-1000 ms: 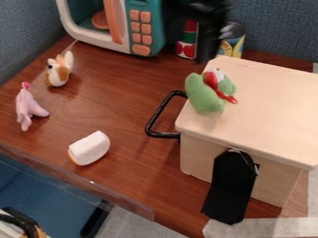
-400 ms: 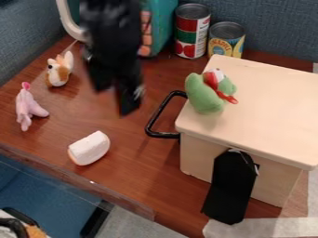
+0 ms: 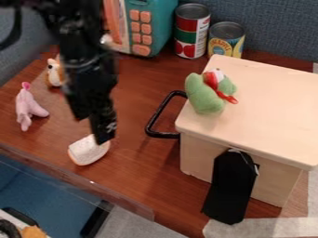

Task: Move the white thing to the upper side of the table

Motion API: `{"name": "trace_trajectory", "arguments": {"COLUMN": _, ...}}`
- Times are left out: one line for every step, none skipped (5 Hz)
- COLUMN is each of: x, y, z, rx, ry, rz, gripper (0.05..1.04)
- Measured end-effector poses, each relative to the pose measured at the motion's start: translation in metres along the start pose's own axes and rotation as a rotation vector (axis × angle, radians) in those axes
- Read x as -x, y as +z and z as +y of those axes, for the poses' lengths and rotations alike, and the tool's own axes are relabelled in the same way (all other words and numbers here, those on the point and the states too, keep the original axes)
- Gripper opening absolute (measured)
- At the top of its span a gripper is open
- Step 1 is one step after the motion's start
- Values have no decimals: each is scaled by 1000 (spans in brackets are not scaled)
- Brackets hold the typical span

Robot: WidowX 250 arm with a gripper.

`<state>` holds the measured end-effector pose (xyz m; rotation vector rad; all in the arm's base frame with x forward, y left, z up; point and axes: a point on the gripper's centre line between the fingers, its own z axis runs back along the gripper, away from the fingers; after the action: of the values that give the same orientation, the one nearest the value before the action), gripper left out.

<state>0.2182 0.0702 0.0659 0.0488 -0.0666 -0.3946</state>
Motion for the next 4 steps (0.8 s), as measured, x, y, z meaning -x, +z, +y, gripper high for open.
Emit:
{"name": "trace_trajectory", "arguments": {"x": 2, "y": -16, "z": 9, "rx": -13, "ry": 7, "rz": -14, "gripper": 999}}
{"name": "trace_trajectory", "arguments": {"x": 5, "y": -34, "z": 14, "rx": -18, "ry": 24, "rz": 0, "gripper": 999}}
{"name": "trace_trajectory", "arguments": {"x": 7, "y": -48, "z": 16, "rx": -25, "ry": 51, "rz": 25, "gripper": 949}}
{"name": "trace_trajectory", "arguments": {"x": 8, "y": -61, "z": 12, "rx": 20, "ry": 74, "rz": 62, "gripper": 660}}
